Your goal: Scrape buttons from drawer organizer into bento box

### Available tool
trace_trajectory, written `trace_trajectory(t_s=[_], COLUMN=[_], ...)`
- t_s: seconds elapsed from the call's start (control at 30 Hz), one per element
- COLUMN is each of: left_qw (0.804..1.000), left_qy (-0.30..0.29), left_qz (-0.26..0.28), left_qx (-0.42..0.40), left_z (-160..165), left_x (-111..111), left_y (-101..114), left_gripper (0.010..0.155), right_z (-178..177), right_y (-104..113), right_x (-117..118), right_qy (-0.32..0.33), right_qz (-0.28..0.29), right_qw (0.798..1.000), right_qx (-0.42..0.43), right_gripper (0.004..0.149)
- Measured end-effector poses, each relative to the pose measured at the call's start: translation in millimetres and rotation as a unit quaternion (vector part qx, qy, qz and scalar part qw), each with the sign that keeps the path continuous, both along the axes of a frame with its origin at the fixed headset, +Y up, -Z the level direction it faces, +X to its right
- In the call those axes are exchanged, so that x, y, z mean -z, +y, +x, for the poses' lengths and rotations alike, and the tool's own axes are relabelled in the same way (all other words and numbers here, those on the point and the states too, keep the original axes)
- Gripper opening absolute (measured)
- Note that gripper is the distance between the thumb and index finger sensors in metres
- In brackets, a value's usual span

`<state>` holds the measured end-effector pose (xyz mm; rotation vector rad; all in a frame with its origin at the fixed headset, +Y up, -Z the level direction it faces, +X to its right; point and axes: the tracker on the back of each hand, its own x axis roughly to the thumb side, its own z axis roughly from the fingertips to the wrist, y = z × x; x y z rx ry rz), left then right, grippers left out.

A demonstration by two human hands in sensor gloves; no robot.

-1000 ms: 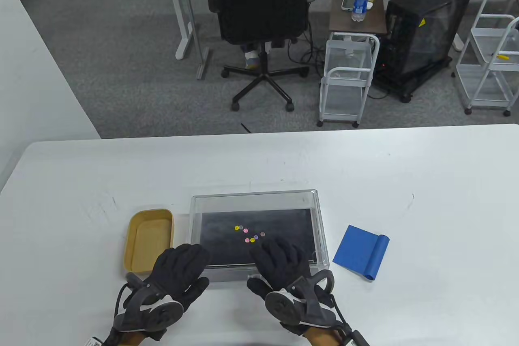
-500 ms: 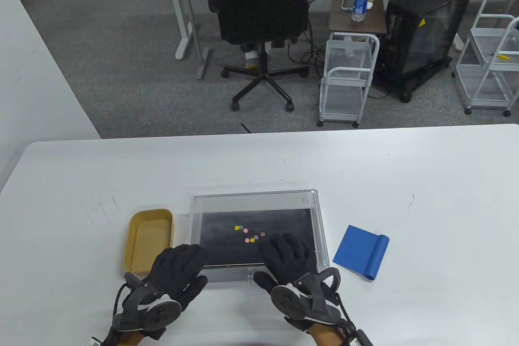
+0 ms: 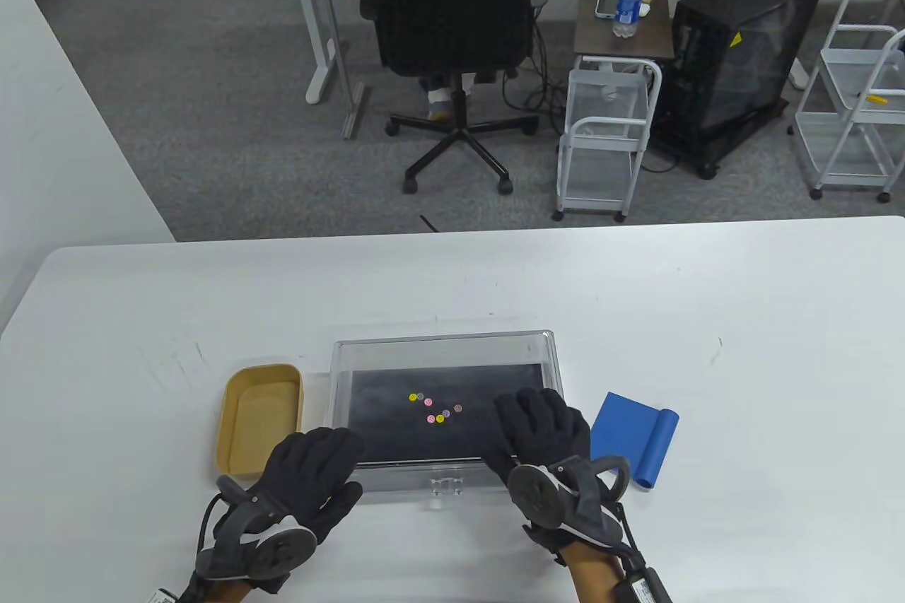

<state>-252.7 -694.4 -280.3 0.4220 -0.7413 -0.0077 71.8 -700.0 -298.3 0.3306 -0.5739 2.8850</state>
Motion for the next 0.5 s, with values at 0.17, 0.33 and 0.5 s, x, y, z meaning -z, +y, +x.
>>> trace_trajectory(t_s=[0.17,0.33,0.5], left_qw=[1.000,1.000,1.000], left_qy=[-0.006,-0.008,-0.008], left_qz=[-0.006,-0.007,-0.009], left_qx=[-0.002,-0.003,-0.003], left_z=[1.0,1.7,1.5], left_x=[-0.1,-0.9,-0.4], left_y=[-1.4,-1.9,-2.4], left_gripper=[0.062,0.062,0.061], right_z=[24.3,48.3,75.4], right_y=[-0.5,-1.2,-3.3], right_x=[6.6,10.5,15.1], right_qy=[-0.047,-0.094,-0.142], right_qz=[-0.004,-0.006,-0.014], right_qw=[0.999,0.995,0.989], right_qx=[0.015,0.036,0.048], right_gripper=[0.067,0.066,0.066])
